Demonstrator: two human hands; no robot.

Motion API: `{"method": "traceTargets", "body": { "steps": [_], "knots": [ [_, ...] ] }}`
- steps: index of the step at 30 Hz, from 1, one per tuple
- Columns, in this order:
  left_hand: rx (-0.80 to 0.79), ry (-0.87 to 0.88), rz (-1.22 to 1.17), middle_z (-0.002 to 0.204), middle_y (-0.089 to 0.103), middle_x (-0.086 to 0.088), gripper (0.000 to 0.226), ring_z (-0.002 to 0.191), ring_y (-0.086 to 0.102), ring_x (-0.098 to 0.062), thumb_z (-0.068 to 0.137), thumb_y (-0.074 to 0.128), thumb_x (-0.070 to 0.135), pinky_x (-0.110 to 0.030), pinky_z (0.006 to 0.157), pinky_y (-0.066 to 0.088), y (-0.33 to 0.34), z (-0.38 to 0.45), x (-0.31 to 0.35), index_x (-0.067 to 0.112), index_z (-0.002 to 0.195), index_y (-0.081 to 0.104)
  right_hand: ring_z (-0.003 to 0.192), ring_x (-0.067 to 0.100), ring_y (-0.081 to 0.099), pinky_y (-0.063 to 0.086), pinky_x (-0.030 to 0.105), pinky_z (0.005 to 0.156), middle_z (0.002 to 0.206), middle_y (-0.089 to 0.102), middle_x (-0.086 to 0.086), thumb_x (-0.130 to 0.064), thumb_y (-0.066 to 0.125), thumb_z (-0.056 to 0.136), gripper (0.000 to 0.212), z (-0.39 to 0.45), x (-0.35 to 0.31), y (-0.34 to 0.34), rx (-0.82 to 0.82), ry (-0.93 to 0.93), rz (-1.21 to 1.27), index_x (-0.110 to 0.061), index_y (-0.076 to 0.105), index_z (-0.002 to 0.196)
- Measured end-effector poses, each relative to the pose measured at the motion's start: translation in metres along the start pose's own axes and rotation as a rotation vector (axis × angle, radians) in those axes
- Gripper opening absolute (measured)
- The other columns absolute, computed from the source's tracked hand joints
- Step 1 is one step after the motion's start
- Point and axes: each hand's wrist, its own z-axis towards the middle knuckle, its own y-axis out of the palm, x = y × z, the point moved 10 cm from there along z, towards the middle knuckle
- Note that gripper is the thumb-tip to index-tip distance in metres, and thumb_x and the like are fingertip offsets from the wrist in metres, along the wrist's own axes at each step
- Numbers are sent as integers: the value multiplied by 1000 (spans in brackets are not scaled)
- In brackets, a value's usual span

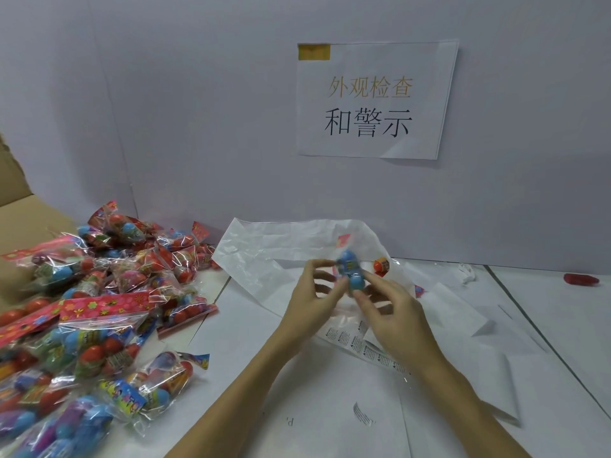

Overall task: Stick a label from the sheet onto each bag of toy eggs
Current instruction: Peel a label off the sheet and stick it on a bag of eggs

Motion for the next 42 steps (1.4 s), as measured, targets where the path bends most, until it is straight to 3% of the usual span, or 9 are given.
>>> {"method": "traceTargets", "body": {
  "steps": [4, 9, 14, 20, 23, 25, 29, 32, 42],
  "knots": [
    [-119, -156, -348, 118, 76, 4, 58, 111, 73, -20, 90, 48, 67, -29, 89, 60, 12, 0, -3, 28, 129, 66, 118, 1, 55, 49, 5, 93, 127, 49, -12, -46, 57, 94, 47, -4, -13, 17, -123, -54, -66, -40, 55, 140],
    [168, -58, -167, 125, 69, -4, 33, 100, 73, -17, 101, 67, 17, -18, 71, 58, -27, 8, -9, 24, 128, 49, 122, -1, 59, 51, 17, 102, 132, 63, -15, -14, 52, 108, 36, -1, -8, 6, -89, -40, -51, -29, 63, 138],
    [215, -17, 51, 124, 65, -3, 32, 102, 67, -13, 101, 63, 13, -23, 83, 59, -43, 13, -9, 33, 124, 53, 138, 9, 48, 36, 23, 113, 149, 52, -14, -33, 61, 104, 47, -4, 20, 20, -238, 15, -385, -36, 49, 149],
    [189, 219, 353, 118, 51, 14, 87, 86, 62, 4, 104, 62, 14, 1, 73, 47, -30, 9, 11, 58, 156, 8, 135, 9, 47, 19, 31, 118, 141, 58, -14, -39, 57, 105, 48, 2, 27, 15, -196, 16, -624, -35, 45, 152],
    [139, 445, 632, 136, 45, -5, 66, 106, 62, -14, 103, 53, -1, -18, 90, 58, -12, 0, 30, 48, 148, 48, 129, 9, 50, 20, 29, 113, 129, 62, -13, -34, 57, 106, 39, 2, 25, 18, -209, 9, -598, -35, 52, 144],
    [58, 490, 703, 143, 43, -10, 51, 124, 55, -28, 95, 54, -9, -40, 99, 56, 0, -3, 25, 29, 119, 78, 124, 11, 53, 25, 30, 112, 124, 62, -9, -29, 59, 105, 33, 3, 24, 19, -209, 15, -573, -34, 57, 138],
    [-68, 422, 747, 153, 36, 4, 26, 133, 42, -21, 98, 59, 14, -41, 102, 53, 17, -7, 4, 25, 115, 76, 111, 18, 63, 45, 38, 108, 116, 66, -1, -13, 67, 100, 25, 4, 22, 12, -159, 34, -406, -21, 70, 124],
    [-74, 384, 758, 155, 32, 6, 16, 132, 39, -20, 97, 69, 33, -38, 105, 50, 17, -3, -6, 26, 110, 76, 101, 11, 67, 50, 23, 99, 111, 71, 0, -6, 70, 96, 23, 4, 21, 7, -144, 19, -327, -15, 74, 117],
    [-82, 339, 727, 154, 32, 2, 14, 132, 38, -23, 97, 72, 33, -38, 110, 43, 14, 1, -8, 26, 106, 78, 103, 7, 69, 48, 13, 94, 107, 77, -8, -2, 62, 99, 26, 9, 23, -3, -213, -35, -387, -18, 80, 108]
  ]
}}
